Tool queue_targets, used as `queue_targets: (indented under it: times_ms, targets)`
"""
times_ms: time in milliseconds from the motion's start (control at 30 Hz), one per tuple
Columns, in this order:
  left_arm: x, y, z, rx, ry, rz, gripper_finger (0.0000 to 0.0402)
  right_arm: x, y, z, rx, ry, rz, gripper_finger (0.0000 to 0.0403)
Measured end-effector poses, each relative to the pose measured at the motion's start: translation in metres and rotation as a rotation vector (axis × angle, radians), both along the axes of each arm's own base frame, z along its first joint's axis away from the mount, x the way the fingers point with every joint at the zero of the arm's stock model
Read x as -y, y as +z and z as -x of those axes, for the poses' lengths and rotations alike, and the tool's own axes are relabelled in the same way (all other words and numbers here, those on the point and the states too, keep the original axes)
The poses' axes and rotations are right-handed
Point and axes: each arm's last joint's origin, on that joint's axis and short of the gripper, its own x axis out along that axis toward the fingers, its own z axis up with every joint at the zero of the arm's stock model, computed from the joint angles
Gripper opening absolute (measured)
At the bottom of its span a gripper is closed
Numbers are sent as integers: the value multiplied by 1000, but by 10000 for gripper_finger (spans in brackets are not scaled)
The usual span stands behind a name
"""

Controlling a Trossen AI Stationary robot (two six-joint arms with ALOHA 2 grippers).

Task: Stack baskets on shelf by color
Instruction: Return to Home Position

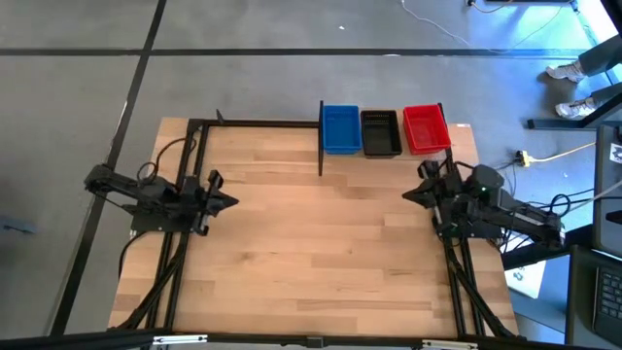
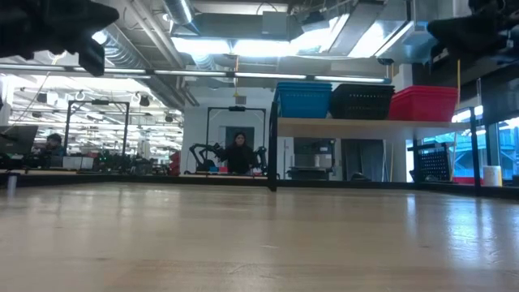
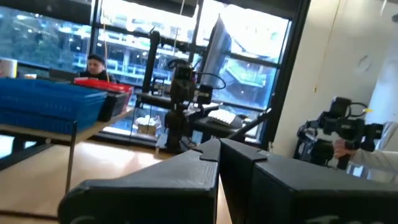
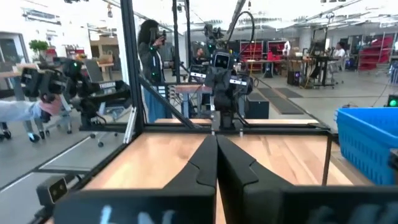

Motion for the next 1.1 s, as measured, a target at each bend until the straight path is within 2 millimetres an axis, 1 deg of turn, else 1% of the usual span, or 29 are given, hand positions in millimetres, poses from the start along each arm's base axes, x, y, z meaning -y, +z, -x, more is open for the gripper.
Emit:
queue_targets:
  times_ms: [267, 367, 533, 767, 1100]
  targets:
    - [0, -3, -1, -38, 39, -83, 0, 2, -21, -7, -17, 21, 7, 0]
    - [0, -7, -2, -75, 37, -97, 0, 2, -28, -10, -16, 33, 13, 0]
    - [1, -9, -3, -88, 7, -112, 0, 3, -41, -13, 5, 56, 33, 0]
    - [2, -11, -3, -108, -15, -133, 0, 0, -42, -13, 9, 123, 82, 0]
    - [2, -12, -3, -125, -7, -157, 0, 1, -42, -13, 6, 108, 79, 0]
